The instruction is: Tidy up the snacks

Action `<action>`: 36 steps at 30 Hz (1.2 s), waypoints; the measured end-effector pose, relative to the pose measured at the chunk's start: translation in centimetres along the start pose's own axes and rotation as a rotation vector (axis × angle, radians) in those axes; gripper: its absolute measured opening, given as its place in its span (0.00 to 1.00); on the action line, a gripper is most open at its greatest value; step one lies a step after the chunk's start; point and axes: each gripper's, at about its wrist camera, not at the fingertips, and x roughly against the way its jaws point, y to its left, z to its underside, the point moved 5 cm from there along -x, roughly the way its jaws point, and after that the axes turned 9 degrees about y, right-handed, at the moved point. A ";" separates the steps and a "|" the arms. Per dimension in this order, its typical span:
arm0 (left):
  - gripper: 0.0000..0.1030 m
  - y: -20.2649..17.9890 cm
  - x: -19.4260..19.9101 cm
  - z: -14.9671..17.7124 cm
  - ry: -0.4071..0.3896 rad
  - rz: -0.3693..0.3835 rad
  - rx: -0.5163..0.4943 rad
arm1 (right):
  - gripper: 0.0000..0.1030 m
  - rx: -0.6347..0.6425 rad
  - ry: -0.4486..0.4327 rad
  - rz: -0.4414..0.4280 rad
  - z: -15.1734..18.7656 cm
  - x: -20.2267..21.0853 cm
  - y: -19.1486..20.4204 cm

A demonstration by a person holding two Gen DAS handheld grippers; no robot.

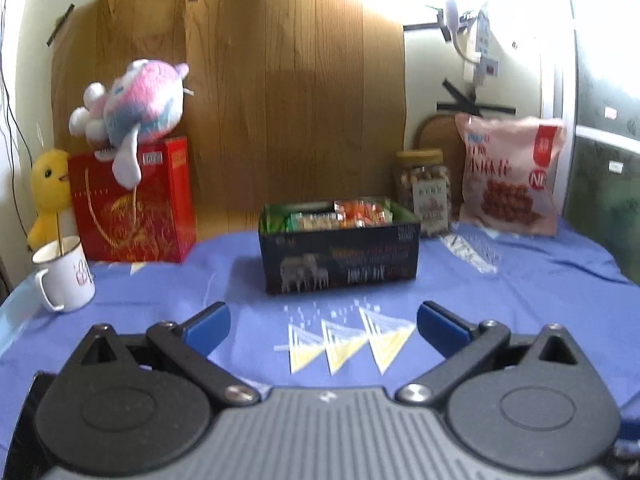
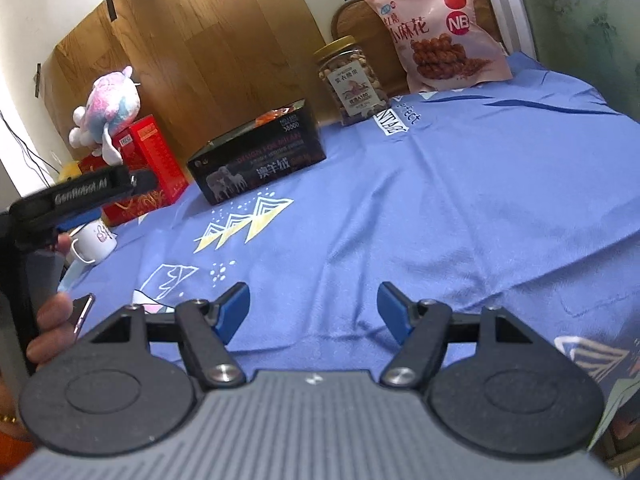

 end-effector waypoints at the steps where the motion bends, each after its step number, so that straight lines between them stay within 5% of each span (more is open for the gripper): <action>1: 1.00 -0.1 0.0 0.2 0.009 0.000 0.000 | 0.70 -0.004 -0.002 -0.008 -0.2 0.0 0.0; 22: 1.00 2.2 0.0 0.5 0.050 0.035 0.075 | 0.70 0.005 -0.029 -0.044 -0.9 0.3 0.6; 36: 1.00 2.7 -0.8 1.2 0.096 -0.161 0.047 | 0.72 0.003 -0.016 -0.089 -1.4 -1.1 0.4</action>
